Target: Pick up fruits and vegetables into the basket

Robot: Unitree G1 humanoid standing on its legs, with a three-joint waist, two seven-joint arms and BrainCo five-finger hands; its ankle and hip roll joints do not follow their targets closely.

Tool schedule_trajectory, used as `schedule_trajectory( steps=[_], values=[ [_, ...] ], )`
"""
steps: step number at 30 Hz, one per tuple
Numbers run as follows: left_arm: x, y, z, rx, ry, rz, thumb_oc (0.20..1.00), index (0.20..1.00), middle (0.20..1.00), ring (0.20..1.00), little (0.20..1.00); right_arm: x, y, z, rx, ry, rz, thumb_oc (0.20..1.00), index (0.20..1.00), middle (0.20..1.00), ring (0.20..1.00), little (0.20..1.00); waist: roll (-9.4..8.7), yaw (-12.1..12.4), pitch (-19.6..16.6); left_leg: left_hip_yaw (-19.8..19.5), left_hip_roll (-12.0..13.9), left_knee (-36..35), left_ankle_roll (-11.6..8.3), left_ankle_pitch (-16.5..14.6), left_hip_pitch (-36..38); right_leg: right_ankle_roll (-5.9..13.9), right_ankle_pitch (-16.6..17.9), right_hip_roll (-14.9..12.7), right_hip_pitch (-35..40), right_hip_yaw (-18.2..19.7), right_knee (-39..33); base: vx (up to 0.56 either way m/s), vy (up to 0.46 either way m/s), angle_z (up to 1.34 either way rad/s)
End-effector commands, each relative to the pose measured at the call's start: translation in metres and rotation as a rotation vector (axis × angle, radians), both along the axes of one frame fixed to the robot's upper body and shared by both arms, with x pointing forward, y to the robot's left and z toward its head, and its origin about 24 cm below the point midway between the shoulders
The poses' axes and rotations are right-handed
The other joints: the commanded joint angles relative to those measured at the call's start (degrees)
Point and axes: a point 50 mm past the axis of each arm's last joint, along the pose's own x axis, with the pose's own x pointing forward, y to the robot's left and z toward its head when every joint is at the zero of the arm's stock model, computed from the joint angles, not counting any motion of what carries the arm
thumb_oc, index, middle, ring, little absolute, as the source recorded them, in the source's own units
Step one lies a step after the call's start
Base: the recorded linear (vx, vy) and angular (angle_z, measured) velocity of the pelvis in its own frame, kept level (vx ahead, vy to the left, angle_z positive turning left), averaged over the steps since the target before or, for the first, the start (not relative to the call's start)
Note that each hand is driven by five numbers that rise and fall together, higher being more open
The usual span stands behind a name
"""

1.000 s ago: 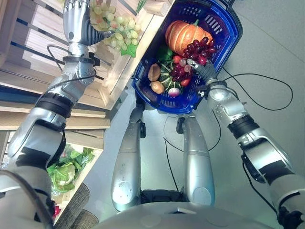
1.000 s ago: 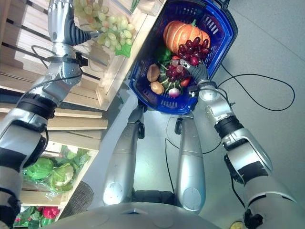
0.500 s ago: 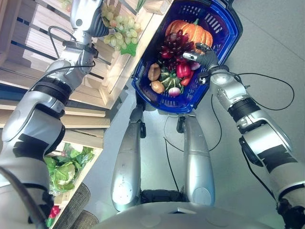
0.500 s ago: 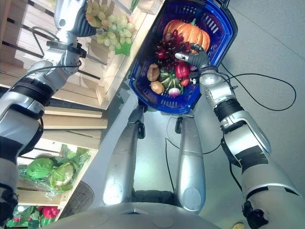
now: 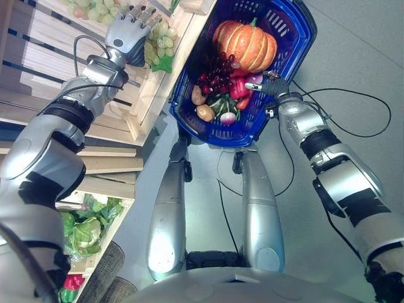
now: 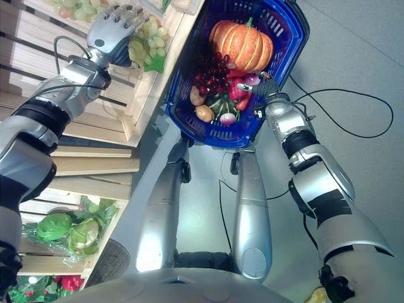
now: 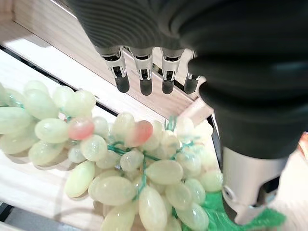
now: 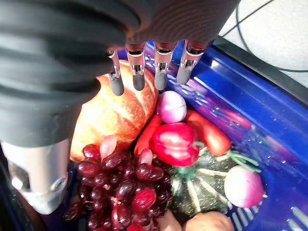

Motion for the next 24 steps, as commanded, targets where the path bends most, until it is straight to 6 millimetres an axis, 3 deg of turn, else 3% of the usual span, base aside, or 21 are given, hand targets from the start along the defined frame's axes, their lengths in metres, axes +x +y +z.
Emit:
schedule_trajectory(
  steps=[1, 11, 24],
  values=[
    [0.004, -0.003, 0.01, -0.024, -0.032, 0.023, 1.0, 1.0, 1.0, 1.0, 1.0, 0.004, -0.004, 0.024, -0.004, -0.125, -0.016, 1.0, 1.0, 1.0, 1.0, 1.0, 4.08, -1.49, -1.67, 0.03, 0.63, 6.63, -1.11, -4.21, -2.14, 4.54, 4.32, 0.26, 3.91, -1.44, -7.05, 0.0, 0.0, 0.0],
    [0.002, 0.025, -0.001, 0.11, -0.075, 0.22, 1.0, 1.0, 1.0, 1.0, 1.0, -0.015, 0.002, 0.057, 0.208, -0.482, -0.048, 1.0, 1.0, 1.0, 1.0, 1.0, 2.29, -3.22, -1.67, -0.19, 1.22, 6.55, -1.18, -4.57, -4.12, 5.07, 4.46, 1.37, 2.2, -0.64, -7.45, -0.01, 0.003, -0.02],
    [-0.004, 0.051, 0.004, 0.215, -0.23, 0.375, 1.0, 1.0, 1.0, 1.0, 1.0, -0.035, 0.0, 0.079, 0.32, -0.703, -0.066, 1.0, 1.0, 1.0, 1.0, 1.0, 0.57, -4.95, -1.67, -0.82, 1.71, 5.7, -1.34, -5.12, -6.23, 5.69, 5.04, 1.53, 0.25, 0.12, -9.21, -0.01, 0.008, -0.03]
  ],
)
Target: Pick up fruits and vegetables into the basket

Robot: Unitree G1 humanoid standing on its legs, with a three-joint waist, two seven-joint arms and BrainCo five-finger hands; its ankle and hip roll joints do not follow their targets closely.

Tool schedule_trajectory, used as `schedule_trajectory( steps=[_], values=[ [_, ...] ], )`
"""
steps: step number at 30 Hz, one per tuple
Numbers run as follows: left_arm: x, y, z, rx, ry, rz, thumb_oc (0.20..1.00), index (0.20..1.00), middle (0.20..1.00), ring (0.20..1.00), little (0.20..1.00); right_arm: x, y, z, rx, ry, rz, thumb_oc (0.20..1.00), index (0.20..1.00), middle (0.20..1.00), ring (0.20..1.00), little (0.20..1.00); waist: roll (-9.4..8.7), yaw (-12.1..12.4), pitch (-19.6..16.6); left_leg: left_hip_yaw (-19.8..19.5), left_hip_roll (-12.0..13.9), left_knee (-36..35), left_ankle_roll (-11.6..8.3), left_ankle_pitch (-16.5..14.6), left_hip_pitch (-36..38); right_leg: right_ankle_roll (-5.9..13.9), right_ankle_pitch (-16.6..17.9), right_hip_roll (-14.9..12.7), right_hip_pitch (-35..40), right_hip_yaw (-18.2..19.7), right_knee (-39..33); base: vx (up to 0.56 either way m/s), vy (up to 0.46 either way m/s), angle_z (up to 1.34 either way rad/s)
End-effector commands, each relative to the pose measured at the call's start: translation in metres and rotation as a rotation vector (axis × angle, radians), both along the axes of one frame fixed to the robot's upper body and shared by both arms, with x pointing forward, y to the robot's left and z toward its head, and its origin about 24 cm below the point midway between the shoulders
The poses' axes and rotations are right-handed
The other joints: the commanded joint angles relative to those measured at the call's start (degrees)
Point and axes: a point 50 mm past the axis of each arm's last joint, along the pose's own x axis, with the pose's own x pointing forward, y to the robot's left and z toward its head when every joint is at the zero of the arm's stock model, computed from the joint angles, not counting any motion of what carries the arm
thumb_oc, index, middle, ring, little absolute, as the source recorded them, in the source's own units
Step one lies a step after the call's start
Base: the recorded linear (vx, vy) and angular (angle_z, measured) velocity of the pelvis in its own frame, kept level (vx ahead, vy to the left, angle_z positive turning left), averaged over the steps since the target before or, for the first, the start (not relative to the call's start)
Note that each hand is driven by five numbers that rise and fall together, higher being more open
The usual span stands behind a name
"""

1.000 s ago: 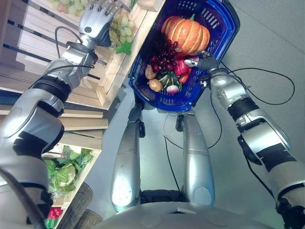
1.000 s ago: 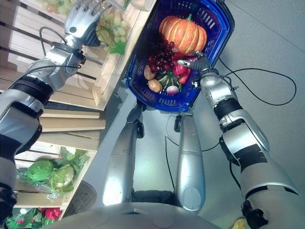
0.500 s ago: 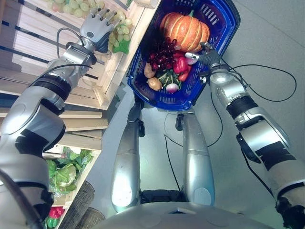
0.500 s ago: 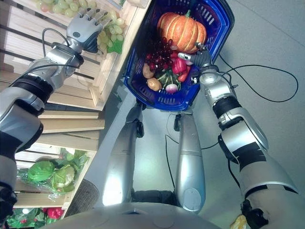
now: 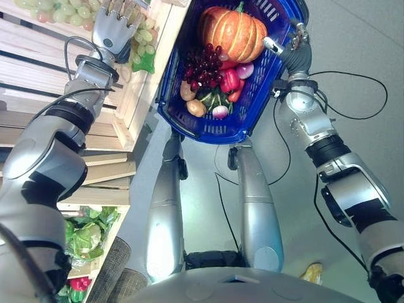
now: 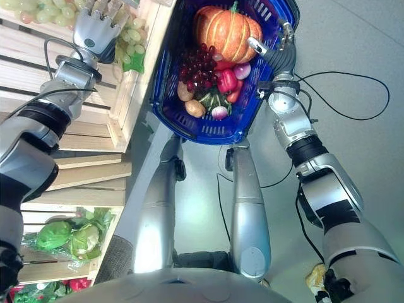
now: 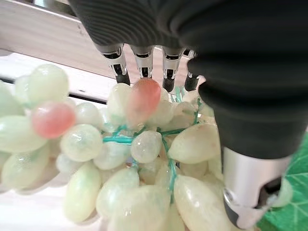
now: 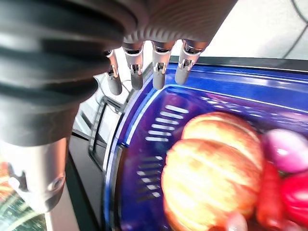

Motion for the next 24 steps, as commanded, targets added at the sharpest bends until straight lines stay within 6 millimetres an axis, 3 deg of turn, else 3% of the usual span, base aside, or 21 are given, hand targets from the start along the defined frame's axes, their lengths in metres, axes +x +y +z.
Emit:
schedule_trajectory(
  steps=[1, 22, 23, 24],
  values=[
    [-0.004, 0.026, 0.001, -0.025, -0.053, 0.118, 1.0, 1.0, 1.0, 1.0, 1.0, -0.011, -0.003, 0.012, 0.04, -0.118, 0.009, 1.0, 1.0, 1.0, 1.0, 1.0, 0.56, -1.91, -1.67, -0.88, 0.69, 5.29, -1.02, -3.81, -1.81, 5.97, 4.81, 0.0, 3.7, -0.2, -7.16, 0.0, 0.0, 0.0],
    [-0.007, 0.04, -0.015, -0.032, -0.034, 0.218, 1.0, 1.0, 1.0, 1.0, 1.0, -0.02, 0.004, 0.018, 0.093, -0.197, 0.006, 1.0, 1.0, 1.0, 1.0, 1.0, 0.18, -1.85, -1.67, -1.65, 0.63, 5.02, -1.19, -3.86, -2.9, 6.33, 5.41, -0.5, 2.94, -0.31, -8.15, 0.0, 0.0, 0.0],
    [-0.008, 0.041, -0.017, -0.04, -0.033, 0.225, 0.661, 0.661, 0.661, 0.661, 0.661, -0.02, 0.004, 0.018, 0.096, -0.198, 0.006, 1.0, 1.0, 1.0, 1.0, 1.0, 0.16, -1.83, -1.67, -1.73, 0.62, 4.94, -1.17, -3.84, -2.87, 6.33, 5.45, -0.47, 2.95, -0.28, -8.21, 0.0, 0.0, 0.0],
    [-0.008, 0.041, -0.018, -0.042, -0.034, 0.227, 0.2, 0.2, 0.2, 0.2, 0.2, -0.02, 0.004, 0.018, 0.097, -0.199, 0.005, 1.0, 1.0, 1.0, 1.0, 1.0, 0.15, -1.83, -1.67, -1.76, 0.6, 4.87, -1.16, -3.83, -2.82, 6.33, 5.47, -0.46, 2.97, -0.28, -8.25, 0.0, 0.0, 0.0]
  ],
)
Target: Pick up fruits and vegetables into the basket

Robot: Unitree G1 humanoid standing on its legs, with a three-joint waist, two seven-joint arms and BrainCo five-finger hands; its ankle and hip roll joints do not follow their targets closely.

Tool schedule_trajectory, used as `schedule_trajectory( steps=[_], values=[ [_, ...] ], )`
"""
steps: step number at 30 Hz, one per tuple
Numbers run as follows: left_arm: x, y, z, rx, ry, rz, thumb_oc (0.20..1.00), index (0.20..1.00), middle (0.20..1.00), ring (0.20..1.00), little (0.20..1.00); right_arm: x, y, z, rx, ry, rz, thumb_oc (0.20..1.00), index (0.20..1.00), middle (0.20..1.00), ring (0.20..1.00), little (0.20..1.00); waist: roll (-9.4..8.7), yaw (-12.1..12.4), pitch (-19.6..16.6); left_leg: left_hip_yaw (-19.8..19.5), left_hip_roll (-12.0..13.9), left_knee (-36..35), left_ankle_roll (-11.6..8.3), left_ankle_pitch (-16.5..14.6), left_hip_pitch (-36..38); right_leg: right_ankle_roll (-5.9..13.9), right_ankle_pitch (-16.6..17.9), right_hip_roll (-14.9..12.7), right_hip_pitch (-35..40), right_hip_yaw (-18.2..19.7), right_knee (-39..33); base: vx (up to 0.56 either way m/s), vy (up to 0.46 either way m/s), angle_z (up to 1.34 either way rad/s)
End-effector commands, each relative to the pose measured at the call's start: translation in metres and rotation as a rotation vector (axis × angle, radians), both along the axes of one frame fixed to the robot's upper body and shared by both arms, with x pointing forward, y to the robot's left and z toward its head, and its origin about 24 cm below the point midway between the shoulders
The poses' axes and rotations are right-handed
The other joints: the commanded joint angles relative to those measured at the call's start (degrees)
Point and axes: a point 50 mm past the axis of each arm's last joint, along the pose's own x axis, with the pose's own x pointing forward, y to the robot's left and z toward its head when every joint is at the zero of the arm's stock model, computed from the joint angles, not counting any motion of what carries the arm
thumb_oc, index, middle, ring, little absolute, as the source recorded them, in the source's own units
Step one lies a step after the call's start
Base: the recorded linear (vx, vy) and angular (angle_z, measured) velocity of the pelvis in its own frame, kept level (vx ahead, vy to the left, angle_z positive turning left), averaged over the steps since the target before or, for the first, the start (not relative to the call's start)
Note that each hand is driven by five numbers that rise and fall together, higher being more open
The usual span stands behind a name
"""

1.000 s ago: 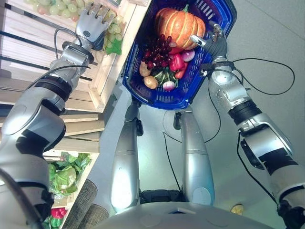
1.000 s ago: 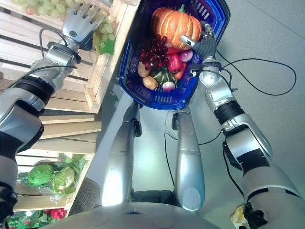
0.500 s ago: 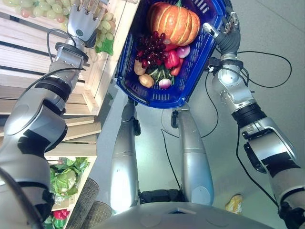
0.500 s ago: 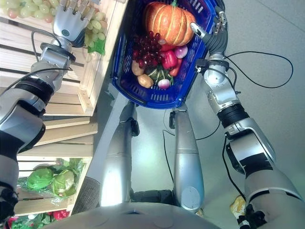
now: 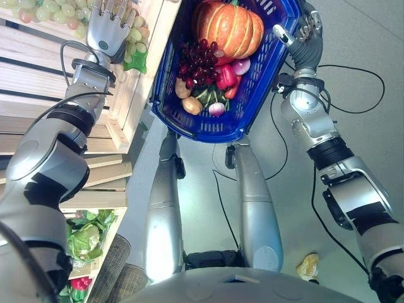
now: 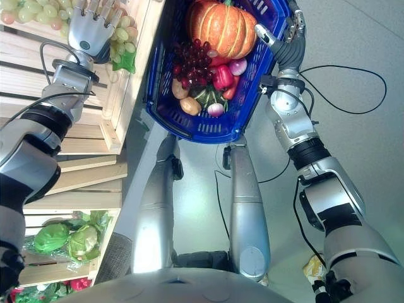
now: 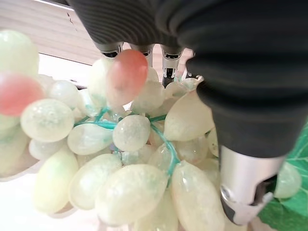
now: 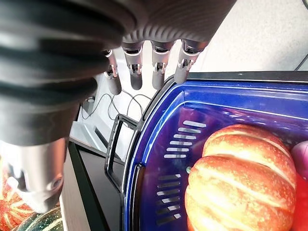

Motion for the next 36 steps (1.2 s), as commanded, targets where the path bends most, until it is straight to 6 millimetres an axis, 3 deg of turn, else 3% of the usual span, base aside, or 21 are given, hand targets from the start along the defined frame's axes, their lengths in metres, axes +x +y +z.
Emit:
schedule_trajectory(
  steps=[1, 13, 19, 22, 25, 32, 36],
  values=[
    [-0.007, 0.034, -0.014, -0.044, -0.002, 0.177, 0.2, 0.2, 0.2, 0.2, 0.2, -0.012, 0.003, 0.009, 0.046, -0.118, 0.02, 1.0, 1.0, 1.0, 1.0, 1.0, 0.14, -0.52, -1.67, -1.14, 0.42, 4.86, -1.05, -3.6, -1.5, 6.3, 5.42, -0.6, 3.66, 0.43, -7.51, 0.0, 0.0, 0.0],
    [-0.007, 0.036, -0.025, -0.099, 0.033, 0.2, 0.2, 0.2, 0.2, 0.2, 0.2, -0.014, 0.005, 0.006, 0.059, -0.12, 0.029, 1.0, 1.0, 1.0, 1.0, 1.0, -0.16, -0.43, -1.67, -1.23, 0.32, 4.97, -0.93, -3.5, -1.51, 6.27, 5.71, -0.61, 3.77, 0.21, -7.66, 0.0, 0.0, 0.0],
    [-0.01, 0.042, -0.029, -0.232, 0.009, 0.208, 0.2, 0.2, 0.2, 0.2, 0.2, -0.015, 0.004, 0.003, 0.062, -0.113, 0.032, 1.0, 1.0, 1.0, 1.0, 1.0, 0.02, -0.26, -1.67, -1.22, 0.26, 4.87, -0.92, -3.42, -1.09, 6.25, 5.62, -0.72, 4.07, 0.09, -7.47, 0.0, 0.0, 0.0],
    [-0.014, 0.049, -0.033, -0.461, -0.046, 0.199, 0.2, 0.2, 0.2, 0.2, 0.2, -0.016, 0.004, 0.001, 0.061, -0.114, 0.045, 1.0, 1.0, 1.0, 1.0, 1.0, 0.09, -0.07, -1.67, -1.3, 0.16, 5.13, -0.87, -3.43, -0.87, 6.16, 5.43, -0.68, 4.29, 0.09, -7.11, 0.0, 0.0, 0.0],
    [-0.016, 0.05, -0.032, -0.909, -0.164, 0.063, 0.2, 0.2, 0.2, 0.2, 0.2, -0.018, 0.008, 0.001, 0.049, -0.132, 0.081, 1.0, 1.0, 1.0, 1.0, 1.0, 0.24, 0.44, -1.67, -1.48, 0.01, 5.04, -0.74, -3.36, -0.4, 6.01, 4.88, -0.71, 4.69, 0.0, -6.67, 0.0, 0.0, 0.0],
    [-0.021, 0.032, -0.024, -1.419, -0.245, -0.336, 0.2, 0.2, 0.2, 0.2, 0.2, -0.03, 0.022, 0.003, -0.018, -0.173, 0.189, 1.0, 1.0, 1.0, 1.0, 1.0, 0.69, 1.51, -1.67, -1.74, -0.65, 5.15, -0.45, -3.45, 0.64, 5.82, 3.82, -0.88, 5.63, -0.7, -5.51, 0.0, 0.0, 0.0],
    [-0.027, 0.019, -0.032, -1.583, -0.237, -0.531, 0.2, 0.2, 0.2, 0.2, 0.2, -0.037, 0.027, -0.003, -0.051, -0.186, 0.238, 1.0, 1.0, 1.0, 1.0, 1.0, 0.88, 2.01, -1.67, -1.88, -0.99, 5.26, -0.12, -3.58, 1.0, 5.69, 3.23, -0.8, 5.97, -0.99, -4.89, 0.0, 0.0, 0.0]
  ],
)
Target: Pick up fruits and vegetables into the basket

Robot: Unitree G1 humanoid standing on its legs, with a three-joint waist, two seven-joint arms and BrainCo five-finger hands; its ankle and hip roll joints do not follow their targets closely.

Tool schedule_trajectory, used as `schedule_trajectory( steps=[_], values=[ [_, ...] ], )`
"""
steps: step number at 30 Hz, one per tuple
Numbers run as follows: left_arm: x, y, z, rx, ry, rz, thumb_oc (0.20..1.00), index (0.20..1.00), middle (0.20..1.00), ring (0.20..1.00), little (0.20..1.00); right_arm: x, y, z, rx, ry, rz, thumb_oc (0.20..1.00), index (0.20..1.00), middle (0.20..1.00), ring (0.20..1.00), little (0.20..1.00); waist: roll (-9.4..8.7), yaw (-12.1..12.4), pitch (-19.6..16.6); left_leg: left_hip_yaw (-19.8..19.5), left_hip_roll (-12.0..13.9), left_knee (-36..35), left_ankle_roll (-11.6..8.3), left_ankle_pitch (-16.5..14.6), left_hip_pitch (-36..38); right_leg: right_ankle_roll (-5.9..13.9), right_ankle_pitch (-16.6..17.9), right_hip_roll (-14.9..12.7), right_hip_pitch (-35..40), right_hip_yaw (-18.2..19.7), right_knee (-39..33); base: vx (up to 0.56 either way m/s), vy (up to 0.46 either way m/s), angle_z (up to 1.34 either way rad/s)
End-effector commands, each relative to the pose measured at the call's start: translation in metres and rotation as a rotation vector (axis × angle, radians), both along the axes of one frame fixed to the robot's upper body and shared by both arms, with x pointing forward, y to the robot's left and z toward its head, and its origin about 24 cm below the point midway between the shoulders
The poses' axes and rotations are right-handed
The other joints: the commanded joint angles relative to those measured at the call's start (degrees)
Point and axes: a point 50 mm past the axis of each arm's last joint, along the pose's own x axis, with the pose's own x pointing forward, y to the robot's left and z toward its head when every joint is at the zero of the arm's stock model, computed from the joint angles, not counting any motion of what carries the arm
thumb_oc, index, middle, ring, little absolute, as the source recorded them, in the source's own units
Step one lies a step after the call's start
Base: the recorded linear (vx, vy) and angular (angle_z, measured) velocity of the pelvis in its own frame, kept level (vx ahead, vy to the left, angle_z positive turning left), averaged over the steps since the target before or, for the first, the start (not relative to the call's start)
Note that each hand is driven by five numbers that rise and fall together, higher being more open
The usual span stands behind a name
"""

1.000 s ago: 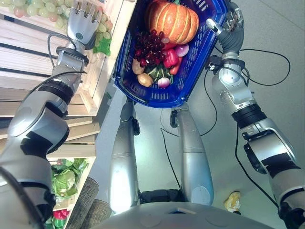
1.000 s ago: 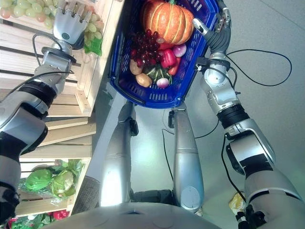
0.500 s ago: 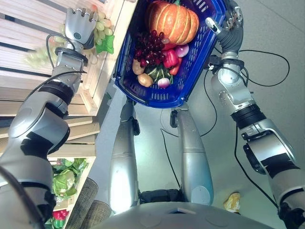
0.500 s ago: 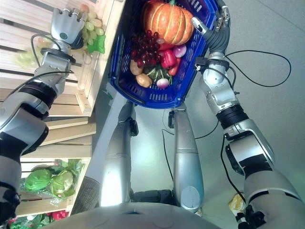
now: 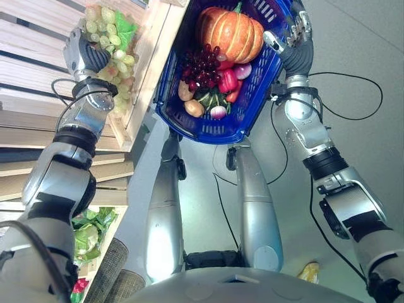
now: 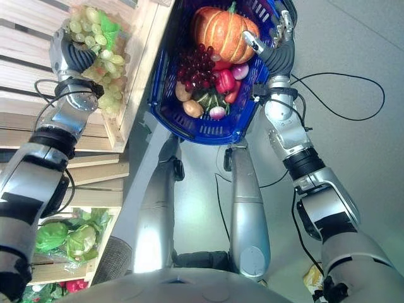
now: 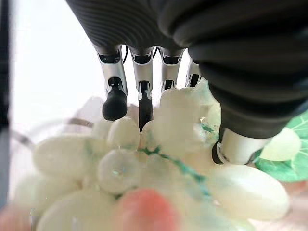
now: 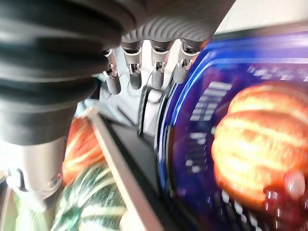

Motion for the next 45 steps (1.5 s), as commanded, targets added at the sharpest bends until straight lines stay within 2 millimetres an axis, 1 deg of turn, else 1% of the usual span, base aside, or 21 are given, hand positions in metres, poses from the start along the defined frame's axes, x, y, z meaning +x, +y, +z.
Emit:
schedule_trajectory(
  steps=[1, 3, 6, 8, 10, 11, 16, 21, 24, 27, 30, 34, 36, 37, 45],
  values=[
    [-0.01, -0.009, 0.006, -0.241, -0.184, -0.186, 0.2, 0.2, 0.2, 0.2, 0.2, -0.018, 0.008, 0.005, 0.0, -0.111, 0.082, 1.0, 1.0, 1.0, 1.0, 1.0, 0.96, 0.59, -1.66, -1.27, -0.98, 4.99, 0.16, -3.82, -1.23, 5.86, 2.95, -0.6, 3.5, -0.67, -5.18, 0.0, -0.007, 0.03],
    [-0.017, -0.019, 0.004, -0.343, -0.262, -0.3, 0.2, 0.2, 0.2, 0.2, 0.2, -0.022, 0.011, 0.002, -0.017, -0.128, 0.117, 1.0, 1.0, 1.0, 1.0, 1.0, 0.98, 0.96, -1.66, -1.38, -1.11, 4.88, 0.38, -4.01, -0.93, 5.83, 2.63, -0.5, 3.75, -0.97, -4.93, 0.01, -0.011, 0.03],
    [-0.027, -0.027, 0.004, -0.451, -0.361, -0.418, 0.2, 0.2, 0.2, 0.2, 0.2, -0.028, 0.018, -0.001, -0.047, -0.138, 0.174, 1.0, 1.0, 1.0, 1.0, 1.0, 0.96, 1.33, -1.66, -1.56, -1.32, 4.8, 0.69, -4.26, -0.79, 5.8, 2.23, -0.39, 3.93, -1.17, -4.78, 0.0, 0.0, 0.0],
    [-0.035, -0.033, 0.006, -0.507, -0.427, -0.5, 0.2, 0.2, 0.2, 0.2, 0.2, -0.031, 0.022, -0.003, -0.073, -0.135, 0.226, 1.0, 1.0, 1.0, 1.0, 1.0, 1.0, 1.63, -1.66, -1.67, -1.51, 4.75, 0.86, -4.39, -0.61, 5.79, 2.07, -0.5, 4.15, -1.45, -4.76, 0.0, 0.0, 0.0],
    [-0.041, -0.04, 0.009, -0.522, -0.478, -0.566, 0.2, 0.2, 0.2, 0.2, 0.2, -0.035, 0.026, -0.004, -0.084, -0.134, 0.268, 1.0, 1.0, 1.0, 1.0, 1.0, 0.98, 1.91, -1.66, -1.79, -1.65, 4.69, 0.98, -4.42, -0.51, 5.82, 2.03, -0.57, 4.26, -1.67, -4.73, 0.0, -0.016, 0.01],
    [-0.047, -0.045, 0.011, -0.546, -0.518, -0.626, 0.2, 0.2, 0.2, 0.2, 0.2, -0.038, 0.029, -0.005, -0.103, -0.136, 0.302, 1.0, 1.0, 1.0, 1.0, 1.0, 0.98, 2.11, -1.66, -1.88, -1.76, 4.61, 1.09, -4.43, -0.41, 5.81, 1.98, -0.61, 4.43, -1.84, -4.76, 0.0, -0.035, 0.05],
    [-0.067, -0.068, 0.029, -0.539, -0.62, -0.829, 0.2, 0.2, 0.2, 0.2, 0.2, -0.046, 0.041, -0.002, -0.139, -0.145, 0.4, 1.0, 1.0, 1.0, 1.0, 1.0, 0.87, 2.63, -1.66, -2.13, -2.09, 4.58, 1.35, -4.4, -0.01, 5.75, 1.98, -0.69, 5.09, -2.27, -4.85, 0.0, -0.027, 0.05],
    [-0.081, -0.091, 0.051, -0.482, -0.676, -0.994, 0.2, 0.2, 0.2, 0.2, 0.2, -0.049, 0.052, 0.007, -0.164, -0.17, 0.452, 1.0, 1.0, 1.0, 1.0, 1.0, 0.95, 3.0, -1.66, -2.17, -2.36, 4.42, 1.57, -4.14, 0.45, 5.75, 2.13, -0.78, 5.73, -2.49, -5.0, 0.0, -0.011, 0.01],
    [-0.089, -0.102, 0.06, -0.444, -0.688, -1.079, 0.2, 0.2, 0.2, 0.2, 0.2, -0.052, 0.057, 0.013, -0.177, -0.187, 0.47, 1.0, 1.0, 1.0, 1.0, 1.0, 1.03, 3.17, -1.66, -2.1, -2.49, 4.34, 1.66, -4.06, 0.8, 5.74, 2.36, -0.98, 6.19, -2.66, -5.3, 0.0, 0.0, 0.0],
    [-0.094, -0.107, 0.065, -0.419, -0.688, -1.123, 0.2, 0.2, 0.2, 0.2, 0.2, -0.053, 0.059, 0.015, -0.182, -0.195, 0.486, 1.0, 1.0, 1.0, 1.0, 1.0, 1.11, 3.25, -1.66, -2.08, -2.56, 4.22, 1.72, -4.03, 1.05, 5.72, 2.53, -1.11, 6.47, -2.75, -5.6, 0.0, 0.0, 0.0],
    [-0.101, -0.116, 0.072, -0.381, -0.689, -1.201, 0.2, 0.2, 0.2, 0.2, 0.2, -0.058, 0.066, 0.021, -0.186, -0.221, 0.522, 1.0, 1.0, 1.0, 1.0, 1.0, 1.25, 3.43, -1.66, -2.02, -2.69, 4.24, 1.81, -3.98, 1.18, 5.68, 2.73, -1.28, 6.78, -2.87, -5.9, 0.0, 0.0, 0.0],
    [-0.107, -0.125, 0.076, -0.357, -0.686, -1.271, 0.2, 0.2, 0.2, 0.2, 0.2, -0.061, 0.073, 0.025, -0.204, -0.24, 0.548, 1.0, 1.0, 1.0, 1.0, 1.0, 1.38, 3.54, -1.66, -1.97, -2.76, 4.36, 1.93, -3.92, 1.14, 5.61, 2.92, -1.38, 6.84, -2.85, -6.02, 0.0, 0.0, 0.0],
    [-0.11, -0.132, 0.079, -0.349, -0.674, -1.321, 0.2, 0.2, 0.2, 0.2, 0.2, -0.063, 0.079, 0.029, -0.224, -0.27, 0.532, 1.0, 1.0, 1.0, 1.0, 1.0, 1.5, 3.72, -1.66, -1.98, -2.87, 4.22, 1.98, -3.82, 1.3, 5.6, 3.06, -1.46, 7.06, -2.92, -6.3, 0.0, 0.0, 0.0],
    [-0.112, -0.137, 0.08, -0.341, -0.661, -1.36, 0.2, 0.2, 0.2, 0.2, 0.2, -0.065, 0.081, 0.035, -0.224, -0.297, 0.516, 1.0, 1.0, 1.0, 1.0, 1.0, 1.59, 3.76, -1.66, -1.87, -2.9, 4.27, 2.07, -3.78, 1.25, 5.53, 3.17, -1.48, 7.03, -2.91, -6.35, 0.0, 0.0, 0.0],
    [-0.116, -0.156, 0.081, -0.336, -0.595, -1.515, 0.2, 0.2, 0.2, 0.2, 0.2, -0.065, 0.09, 0.043, -0.219, -0.318, 0.506, 1.0, 1.0, 1.0, 1.0, 1.0, 1.55, 3.81, -1.66, -1.75, -3.03, 4.37, 2.32, -3.66, 1.27, 5.47, 3.68, -1.52, 7.25, -3.03, -6.8, 0.0, 0.0, 0.0]
  ],
)
